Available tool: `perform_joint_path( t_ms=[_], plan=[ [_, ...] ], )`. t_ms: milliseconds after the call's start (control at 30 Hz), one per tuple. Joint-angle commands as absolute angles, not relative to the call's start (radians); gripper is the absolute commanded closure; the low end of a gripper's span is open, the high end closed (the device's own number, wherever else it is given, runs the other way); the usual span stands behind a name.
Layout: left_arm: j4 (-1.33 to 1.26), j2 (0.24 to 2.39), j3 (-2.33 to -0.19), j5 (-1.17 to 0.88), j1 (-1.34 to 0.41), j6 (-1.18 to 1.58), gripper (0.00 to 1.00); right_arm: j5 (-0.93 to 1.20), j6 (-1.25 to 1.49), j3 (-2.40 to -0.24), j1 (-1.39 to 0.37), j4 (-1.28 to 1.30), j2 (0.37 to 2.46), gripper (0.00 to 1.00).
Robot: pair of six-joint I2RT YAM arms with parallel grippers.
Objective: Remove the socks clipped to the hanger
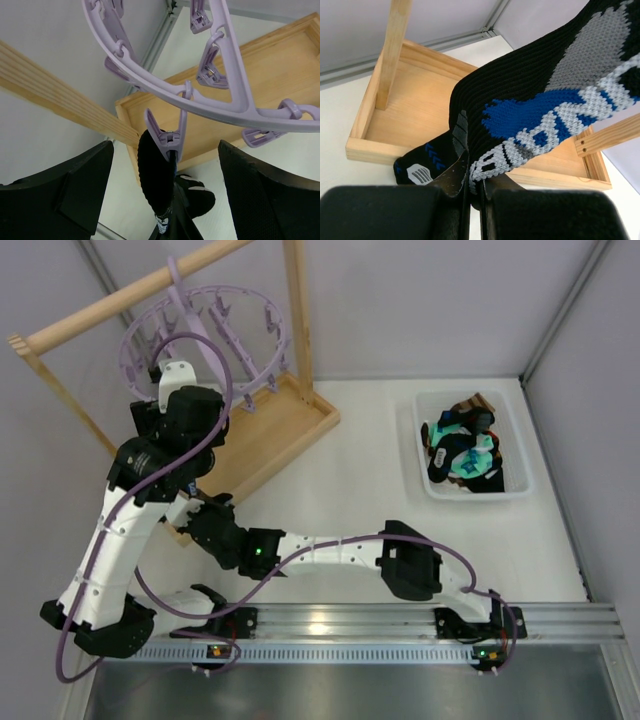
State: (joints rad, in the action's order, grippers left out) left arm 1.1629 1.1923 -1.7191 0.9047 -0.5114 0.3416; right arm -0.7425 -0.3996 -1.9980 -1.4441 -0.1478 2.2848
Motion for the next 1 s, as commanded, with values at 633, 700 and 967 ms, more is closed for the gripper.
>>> perform_joint_path(
  t_ms=[633, 700, 967],
  plan=[
    [1.008, 1.193, -1.621, 1.078, -0.509, 0.376, 0.39, -0.701, -0.4, -1.928, -1.468, -0.212, 2.2, 1.0],
    [0.983, 1.19, -1.617, 1.072, -0.509, 0.361, 0.4, -0.698, -0.397, -1.922, -1.468, -0.215, 2.198, 1.0],
    [0.916, 1.186, -1.585, 1.078, -0.506, 0.321, 0.52, -0.695, -0.39, -1.875, -1.47, -0.242, 2.166, 1.0]
  ],
)
